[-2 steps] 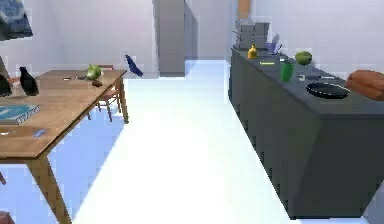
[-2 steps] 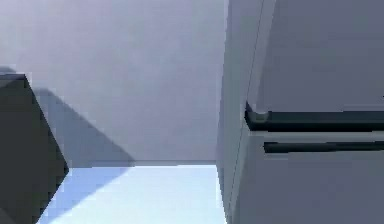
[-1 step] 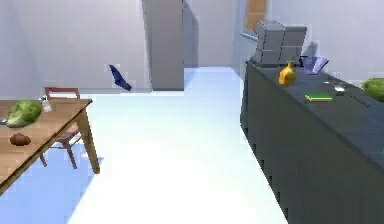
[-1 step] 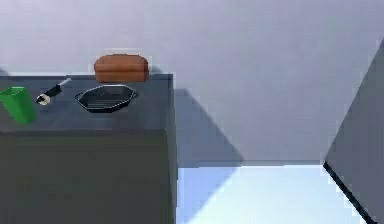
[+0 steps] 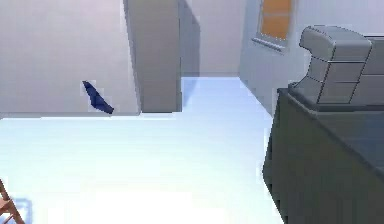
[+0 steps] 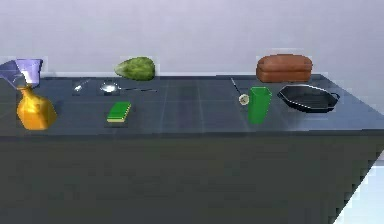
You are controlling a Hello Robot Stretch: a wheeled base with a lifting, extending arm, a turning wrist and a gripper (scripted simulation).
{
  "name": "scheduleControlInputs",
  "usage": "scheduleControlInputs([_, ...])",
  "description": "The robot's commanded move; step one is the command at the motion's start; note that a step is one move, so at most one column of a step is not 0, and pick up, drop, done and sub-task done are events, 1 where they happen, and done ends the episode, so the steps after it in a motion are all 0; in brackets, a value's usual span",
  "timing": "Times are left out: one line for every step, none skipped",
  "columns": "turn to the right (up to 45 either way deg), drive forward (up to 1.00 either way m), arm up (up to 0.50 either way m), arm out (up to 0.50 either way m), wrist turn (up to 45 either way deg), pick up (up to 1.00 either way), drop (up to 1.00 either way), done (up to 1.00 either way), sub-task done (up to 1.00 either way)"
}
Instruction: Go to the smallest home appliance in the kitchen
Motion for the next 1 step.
scheduleControlInputs([6.0, 0.0, 0.0, 0.0, 0.0, 0.0, 0.0, 0.0, 0.0])
